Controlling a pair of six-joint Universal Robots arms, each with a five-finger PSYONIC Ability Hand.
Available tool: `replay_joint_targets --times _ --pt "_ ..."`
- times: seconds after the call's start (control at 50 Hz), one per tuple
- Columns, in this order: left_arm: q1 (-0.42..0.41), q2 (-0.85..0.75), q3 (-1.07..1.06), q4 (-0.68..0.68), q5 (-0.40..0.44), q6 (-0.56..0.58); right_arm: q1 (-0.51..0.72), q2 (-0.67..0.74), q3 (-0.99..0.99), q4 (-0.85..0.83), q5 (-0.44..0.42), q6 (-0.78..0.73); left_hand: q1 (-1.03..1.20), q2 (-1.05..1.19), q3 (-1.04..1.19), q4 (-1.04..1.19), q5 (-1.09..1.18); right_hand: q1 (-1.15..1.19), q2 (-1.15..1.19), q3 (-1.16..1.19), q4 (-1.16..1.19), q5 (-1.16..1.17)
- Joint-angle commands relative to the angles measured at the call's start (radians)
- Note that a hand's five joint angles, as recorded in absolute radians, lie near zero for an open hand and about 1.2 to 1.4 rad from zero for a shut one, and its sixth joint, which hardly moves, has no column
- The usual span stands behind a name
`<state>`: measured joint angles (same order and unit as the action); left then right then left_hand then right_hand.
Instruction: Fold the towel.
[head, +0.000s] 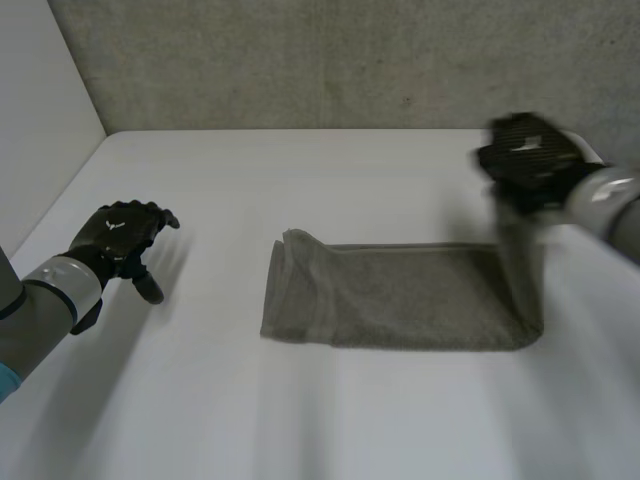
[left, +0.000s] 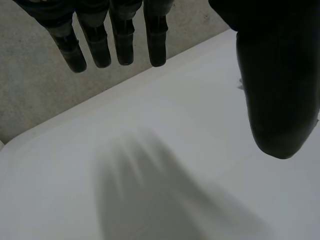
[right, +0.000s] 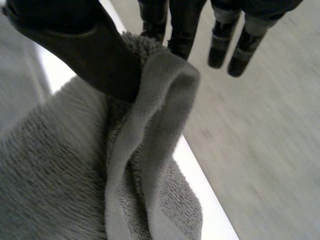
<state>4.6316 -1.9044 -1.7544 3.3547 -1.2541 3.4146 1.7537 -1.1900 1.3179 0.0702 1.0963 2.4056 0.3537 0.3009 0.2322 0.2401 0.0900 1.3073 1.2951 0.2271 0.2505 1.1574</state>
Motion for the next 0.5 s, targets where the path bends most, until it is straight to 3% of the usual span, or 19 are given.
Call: replay_joint_targets --times 0.02,0.18,0.26,0.28,0.3,0.34,0.5 --pt "-0.004 0.010 -0.011 0.000 -0.001 0.000 0.455 0.223 -0.110 -0.013 0.148 -0.009 -0.102 -0.049 -0.058 -0.066 -0.013 0.089 0.101 -0.053 -0.076 0.064" --pt "-0.027 0.012 -0.005 0.000 -0.001 0.000 0.581 0.389 -0.170 -0.058 0.181 -0.011 -0.105 -0.052 -0.058 -0.066 -0.016 0.089 0.101 -0.053 -0.076 0.064" --pt "-0.040 0.015 0.009 -0.001 -0.002 -0.002 0.592 0.397 -0.169 -0.061 0.189 -0.009 -0.105 -0.052 -0.058 -0.066 -0.016 0.089 0.101 -0.053 -0.076 0.064" --pt "-0.048 0.018 0.016 -0.001 -0.002 -0.002 0.592 0.386 -0.161 -0.059 0.194 -0.006 -0.105 -0.052 -0.058 -0.066 -0.016 -0.128 -0.116 -0.053 -0.076 -0.153" --pt "-0.048 0.018 0.016 -0.001 -0.002 -0.002 0.590 0.365 -0.149 -0.059 0.197 0.000 -0.105 -0.052 -0.058 -0.066 -0.016 -1.034 -1.022 -0.053 -0.076 -1.059" --pt "-0.077 0.019 0.051 -0.003 -0.002 -0.006 0.581 0.334 -0.135 -0.061 0.203 0.006 -0.105 -0.052 -0.058 -0.066 -0.016 -1.133 -1.121 -0.053 -0.076 -1.157" --pt "-0.183 0.007 0.159 -0.011 -0.017 -0.032 0.468 0.104 0.024 -0.064 0.202 0.174 -0.096 -0.043 -0.058 -0.066 -0.007 -1.133 -1.121 -0.053 -0.076 -1.157"
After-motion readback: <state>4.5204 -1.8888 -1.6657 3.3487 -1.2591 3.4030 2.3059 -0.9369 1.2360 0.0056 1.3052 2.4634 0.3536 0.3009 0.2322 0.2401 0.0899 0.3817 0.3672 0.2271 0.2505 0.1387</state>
